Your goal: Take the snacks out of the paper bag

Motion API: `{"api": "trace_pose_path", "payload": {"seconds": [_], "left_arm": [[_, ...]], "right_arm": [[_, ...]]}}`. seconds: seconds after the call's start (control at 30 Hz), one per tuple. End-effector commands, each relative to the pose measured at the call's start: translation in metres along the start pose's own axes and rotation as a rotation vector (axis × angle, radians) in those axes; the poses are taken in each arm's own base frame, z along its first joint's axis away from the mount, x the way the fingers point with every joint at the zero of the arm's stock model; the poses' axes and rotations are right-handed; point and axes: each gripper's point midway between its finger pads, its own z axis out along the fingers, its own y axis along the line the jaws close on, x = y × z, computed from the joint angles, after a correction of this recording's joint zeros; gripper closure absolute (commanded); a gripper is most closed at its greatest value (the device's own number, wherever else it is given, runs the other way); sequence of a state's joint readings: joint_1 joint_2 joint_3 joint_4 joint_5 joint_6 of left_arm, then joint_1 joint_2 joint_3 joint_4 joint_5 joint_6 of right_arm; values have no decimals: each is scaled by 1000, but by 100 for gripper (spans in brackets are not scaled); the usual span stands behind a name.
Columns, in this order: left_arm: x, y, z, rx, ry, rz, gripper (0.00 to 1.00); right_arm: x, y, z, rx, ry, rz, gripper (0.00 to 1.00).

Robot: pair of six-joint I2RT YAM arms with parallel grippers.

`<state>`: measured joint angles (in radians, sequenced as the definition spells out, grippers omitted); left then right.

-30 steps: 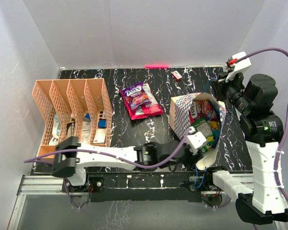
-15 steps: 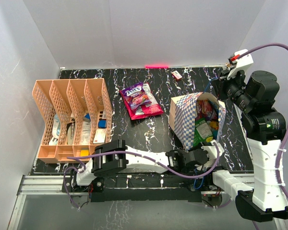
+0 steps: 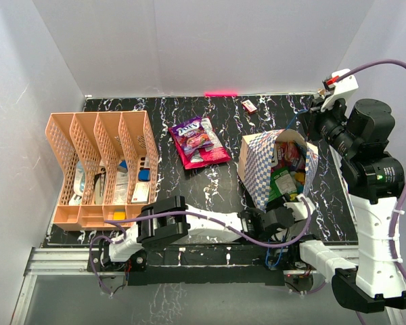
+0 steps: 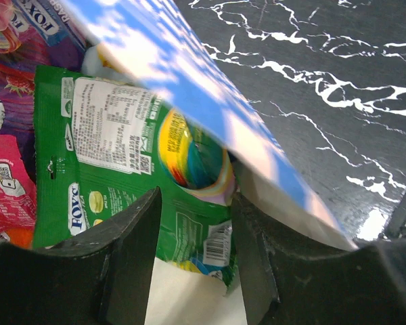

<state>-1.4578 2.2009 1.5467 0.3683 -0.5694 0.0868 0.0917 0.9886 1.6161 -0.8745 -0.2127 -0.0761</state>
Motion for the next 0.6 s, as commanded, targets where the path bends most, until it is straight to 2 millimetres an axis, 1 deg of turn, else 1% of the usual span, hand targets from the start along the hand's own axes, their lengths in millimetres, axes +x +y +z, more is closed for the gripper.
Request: {"api": "trace_pose_path", "payload": {"seconds": [0.0, 0.07, 0.13, 0.2, 0.3, 0.33, 0.37, 0.4, 0.47, 0.57], "left_arm": [[-19, 9, 7, -18, -55, -75, 51], [-17, 10, 5, -24, -54, -89, 50], [-22, 15, -1, -27, -64, -98, 51], [-29, 21, -7, -31, -63, -85, 49], [-30, 39, -22, -81, -19, -75, 47], [-38, 46, -31, -89, -29, -75, 47], [-41, 52, -38, -92, -29, -73, 46], [-40, 56, -45, -91, -23, -68, 45], [-40, 69, -60, -105, -23, -66, 43], [-33, 91, -78, -134, -3, -49, 42]], "right_arm": [[-72, 4, -27, 2, -248, -43, 92], [-72, 3, -28, 6, -247, -45, 92], [-72, 2, -29, 13, -247, -47, 93], [-72, 2, -29, 12, -246, -47, 92], [-70, 2, -29, 13, -243, -57, 92], [-69, 2, -28, 13, -243, -61, 92], [-67, 3, -28, 5, -245, -70, 92], [-64, 8, -26, -21, -245, -86, 92], [-54, 25, -23, -123, -251, -117, 92], [-32, 66, -19, -374, -250, -140, 92]]}}
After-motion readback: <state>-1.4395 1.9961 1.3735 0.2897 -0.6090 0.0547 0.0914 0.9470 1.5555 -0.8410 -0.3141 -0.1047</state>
